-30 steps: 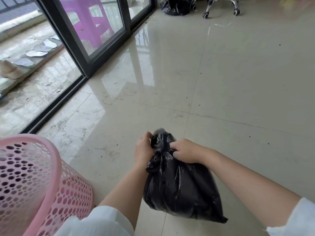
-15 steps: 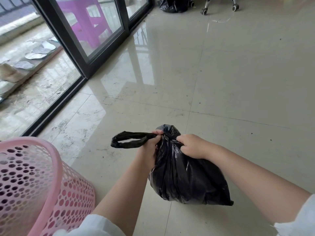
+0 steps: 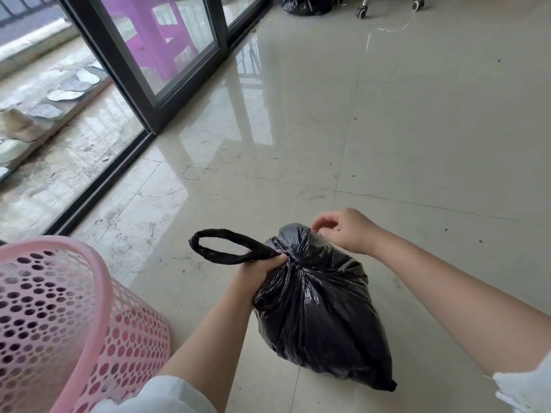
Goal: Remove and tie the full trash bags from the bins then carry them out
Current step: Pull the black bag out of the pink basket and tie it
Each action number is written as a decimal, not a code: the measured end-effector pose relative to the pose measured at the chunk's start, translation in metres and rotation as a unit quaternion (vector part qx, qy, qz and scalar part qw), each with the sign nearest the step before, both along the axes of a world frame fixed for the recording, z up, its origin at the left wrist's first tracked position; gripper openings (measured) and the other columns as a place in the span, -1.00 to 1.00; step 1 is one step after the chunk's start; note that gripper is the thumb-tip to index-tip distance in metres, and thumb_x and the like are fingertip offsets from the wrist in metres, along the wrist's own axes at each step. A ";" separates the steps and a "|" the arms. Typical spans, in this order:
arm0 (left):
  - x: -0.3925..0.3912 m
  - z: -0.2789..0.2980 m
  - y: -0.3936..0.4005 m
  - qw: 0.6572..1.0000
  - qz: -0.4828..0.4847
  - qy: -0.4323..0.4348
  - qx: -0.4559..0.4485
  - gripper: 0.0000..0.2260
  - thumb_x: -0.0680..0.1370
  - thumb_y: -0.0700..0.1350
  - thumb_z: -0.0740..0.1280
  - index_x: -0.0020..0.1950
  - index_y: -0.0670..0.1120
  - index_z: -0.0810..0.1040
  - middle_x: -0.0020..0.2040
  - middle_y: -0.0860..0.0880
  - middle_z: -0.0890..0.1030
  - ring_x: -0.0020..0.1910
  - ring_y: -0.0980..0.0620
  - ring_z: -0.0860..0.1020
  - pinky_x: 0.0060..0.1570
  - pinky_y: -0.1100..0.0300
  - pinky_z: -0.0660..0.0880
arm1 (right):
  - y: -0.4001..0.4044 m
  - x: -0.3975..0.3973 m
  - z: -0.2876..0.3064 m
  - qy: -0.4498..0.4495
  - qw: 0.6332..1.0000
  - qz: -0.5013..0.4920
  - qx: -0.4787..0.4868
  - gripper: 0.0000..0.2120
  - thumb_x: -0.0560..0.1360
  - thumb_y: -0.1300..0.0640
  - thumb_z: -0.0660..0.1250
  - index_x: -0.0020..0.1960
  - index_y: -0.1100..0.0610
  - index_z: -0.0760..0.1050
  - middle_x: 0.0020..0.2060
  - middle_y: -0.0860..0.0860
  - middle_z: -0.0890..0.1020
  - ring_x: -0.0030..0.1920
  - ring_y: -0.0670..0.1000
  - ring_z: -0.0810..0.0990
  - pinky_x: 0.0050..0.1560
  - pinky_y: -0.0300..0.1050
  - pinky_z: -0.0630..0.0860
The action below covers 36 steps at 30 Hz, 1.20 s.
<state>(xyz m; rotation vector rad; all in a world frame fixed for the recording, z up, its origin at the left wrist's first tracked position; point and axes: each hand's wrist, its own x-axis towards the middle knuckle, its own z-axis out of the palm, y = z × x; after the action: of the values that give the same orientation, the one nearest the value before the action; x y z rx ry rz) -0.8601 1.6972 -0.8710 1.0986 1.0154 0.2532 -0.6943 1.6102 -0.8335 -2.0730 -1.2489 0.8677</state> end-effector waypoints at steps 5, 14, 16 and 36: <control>0.001 0.005 -0.002 0.999 -0.006 -0.029 0.017 -0.87 0.45 -0.38 0.33 -0.24 -0.19 0.56 -0.35 -0.08 0.63 -0.30 -0.02 0.58 -0.15 0.13 0.49 | 0.019 -0.018 -0.005 0.104 0.980 0.117 -0.121 -0.53 0.48 0.40 0.06 0.33 0.11 0.33 0.28 -0.05 0.46 -0.42 -0.14 0.49 -0.45 -0.39 0.39; -0.019 0.024 0.000 0.939 0.184 0.185 0.224 -0.62 0.36 -0.18 0.47 -0.27 -0.07 0.22 -0.28 -0.07 0.42 -0.28 -0.10 0.49 -0.30 0.17 0.38 | 0.024 -0.021 -0.017 0.187 0.947 0.111 -0.235 -0.56 0.46 0.47 0.06 0.29 0.27 0.41 -0.13 0.03 0.45 -0.34 -0.07 0.48 -0.37 -0.36 0.52; -0.030 0.030 -0.004 0.842 0.132 0.220 0.474 -0.67 0.32 -0.28 0.45 -0.13 -0.13 0.30 -0.13 -0.10 0.37 -0.13 -0.12 0.39 -0.13 0.21 0.30 | 0.025 -0.023 -0.020 0.161 0.949 0.122 -0.242 -0.55 0.45 0.46 0.08 0.29 0.22 0.41 -0.10 0.01 0.43 -0.19 -0.05 0.50 -0.14 -0.29 0.54; -0.043 0.005 -0.003 0.746 -0.334 0.243 0.522 -0.68 0.56 0.05 0.16 0.13 -0.19 0.33 0.10 -0.18 0.56 0.06 -0.18 0.51 -0.04 0.01 0.46 | 0.020 -0.033 0.009 -0.245 0.909 0.276 -0.196 -0.93 0.41 0.15 0.25 -0.17 0.15 0.47 -0.06 0.12 0.56 -0.05 0.13 0.51 -0.15 -0.06 0.40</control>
<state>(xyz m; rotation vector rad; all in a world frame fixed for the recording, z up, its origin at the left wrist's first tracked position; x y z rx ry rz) -0.9030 1.6941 -0.8656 2.5956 0.8159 -0.1038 -0.7274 1.6302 -0.8247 -2.3794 -2.1570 0.9184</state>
